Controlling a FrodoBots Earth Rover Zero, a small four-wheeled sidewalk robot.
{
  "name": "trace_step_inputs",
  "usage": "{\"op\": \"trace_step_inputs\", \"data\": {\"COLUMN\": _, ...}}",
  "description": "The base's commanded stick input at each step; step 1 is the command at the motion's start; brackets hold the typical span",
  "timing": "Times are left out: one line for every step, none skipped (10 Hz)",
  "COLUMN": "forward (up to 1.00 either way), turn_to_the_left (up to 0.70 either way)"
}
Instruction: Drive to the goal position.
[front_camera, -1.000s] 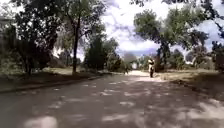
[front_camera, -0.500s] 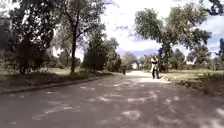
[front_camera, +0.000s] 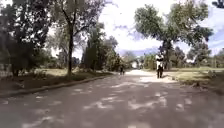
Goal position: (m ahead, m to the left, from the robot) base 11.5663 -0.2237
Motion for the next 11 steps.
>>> {"op": "trace_step_inputs", "data": {"forward": 0.85, "turn_to_the_left": 0.0}}
{"op": "trace_step_inputs", "data": {"forward": 0.85, "turn_to_the_left": 0.0}}
{"op": "trace_step_inputs", "data": {"forward": 0.85, "turn_to_the_left": 0.0}}
{"op": "trace_step_inputs", "data": {"forward": 0.85, "turn_to_the_left": 0.0}}
{"op": "trace_step_inputs", "data": {"forward": 0.85, "turn_to_the_left": -0.05}}
{"op": "trace_step_inputs", "data": {"forward": 0.85, "turn_to_the_left": -0.11}}
{"op": "trace_step_inputs", "data": {"forward": 0.85, "turn_to_the_left": 0.0}}
{"op": "trace_step_inputs", "data": {"forward": 0.85, "turn_to_the_left": 0.0}}
{"op": "trace_step_inputs", "data": {"forward": 0.85, "turn_to_the_left": 0.0}}
{"op": "trace_step_inputs", "data": {"forward": 0.85, "turn_to_the_left": 0.0}}
{"op": "trace_step_inputs", "data": {"forward": 0.85, "turn_to_the_left": 0.0}}
